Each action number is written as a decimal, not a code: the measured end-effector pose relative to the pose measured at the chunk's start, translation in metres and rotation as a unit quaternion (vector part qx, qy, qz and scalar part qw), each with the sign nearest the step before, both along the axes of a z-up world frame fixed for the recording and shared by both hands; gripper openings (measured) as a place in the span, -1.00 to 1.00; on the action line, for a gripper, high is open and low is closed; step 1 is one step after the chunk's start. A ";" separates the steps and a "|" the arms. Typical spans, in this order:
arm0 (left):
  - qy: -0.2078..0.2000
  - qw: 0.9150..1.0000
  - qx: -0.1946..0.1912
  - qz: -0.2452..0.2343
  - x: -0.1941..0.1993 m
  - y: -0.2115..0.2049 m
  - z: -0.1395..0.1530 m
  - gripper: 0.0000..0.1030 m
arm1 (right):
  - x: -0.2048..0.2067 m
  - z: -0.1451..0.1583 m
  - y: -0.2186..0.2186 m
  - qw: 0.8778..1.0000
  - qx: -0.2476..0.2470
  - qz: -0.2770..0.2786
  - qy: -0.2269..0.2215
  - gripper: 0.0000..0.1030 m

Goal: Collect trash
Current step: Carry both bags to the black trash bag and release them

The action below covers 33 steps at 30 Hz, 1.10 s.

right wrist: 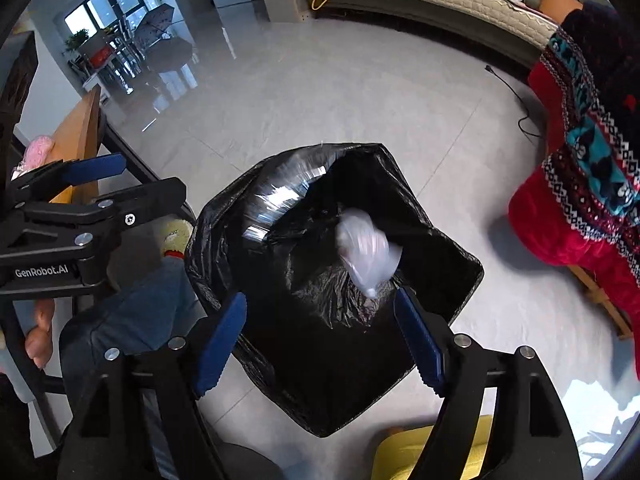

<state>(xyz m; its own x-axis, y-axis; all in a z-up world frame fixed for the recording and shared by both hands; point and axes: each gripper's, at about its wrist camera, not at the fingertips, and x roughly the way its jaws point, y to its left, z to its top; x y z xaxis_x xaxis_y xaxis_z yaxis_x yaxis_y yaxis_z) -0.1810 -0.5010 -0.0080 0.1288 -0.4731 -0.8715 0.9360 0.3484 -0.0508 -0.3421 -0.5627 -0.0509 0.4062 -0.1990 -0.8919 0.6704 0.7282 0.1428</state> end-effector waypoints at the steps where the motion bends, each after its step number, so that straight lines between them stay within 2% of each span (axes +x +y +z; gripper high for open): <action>1: 0.004 1.000 0.000 -0.003 -0.001 0.003 0.000 0.88 | 0.000 0.000 0.001 1.000 -0.003 0.000 0.003 0.50; 4: -0.001 1.000 -0.006 -0.002 0.004 0.017 0.005 0.88 | -0.002 0.008 0.005 1.000 -0.015 0.003 0.002 0.50; 8: -0.002 1.000 -0.025 0.008 0.013 0.025 0.017 0.88 | 0.019 0.024 0.016 0.999 -0.032 0.025 -0.012 0.50; 11: -0.007 0.999 -0.040 0.024 0.024 0.046 0.030 0.88 | 0.037 0.039 0.031 0.997 -0.045 0.051 -0.025 0.49; 18: -0.023 0.992 -0.062 0.111 0.072 0.118 0.056 0.88 | 0.100 0.069 0.084 0.986 -0.067 0.142 -0.054 0.50; 21: -0.037 0.985 -0.067 0.157 0.095 0.157 0.063 0.88 | 0.130 0.079 0.112 0.978 -0.074 0.183 -0.065 0.50; 26: -0.045 0.966 -0.075 0.242 0.133 0.231 0.071 0.88 | 0.179 0.091 0.161 0.961 -0.066 0.254 -0.084 0.50; 33: -0.050 0.931 -0.073 0.355 0.178 0.323 0.075 0.88 | 0.239 0.098 0.228 0.934 -0.057 0.340 -0.092 0.50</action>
<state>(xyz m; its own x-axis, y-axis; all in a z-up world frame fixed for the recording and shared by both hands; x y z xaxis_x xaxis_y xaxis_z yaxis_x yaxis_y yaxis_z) -0.0035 -0.1784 0.0666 0.5307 -0.3507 -0.7716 0.4753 0.8769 -0.0717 -0.1034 -0.3343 0.0474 0.6183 0.0718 -0.7826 0.0180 0.9943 0.1054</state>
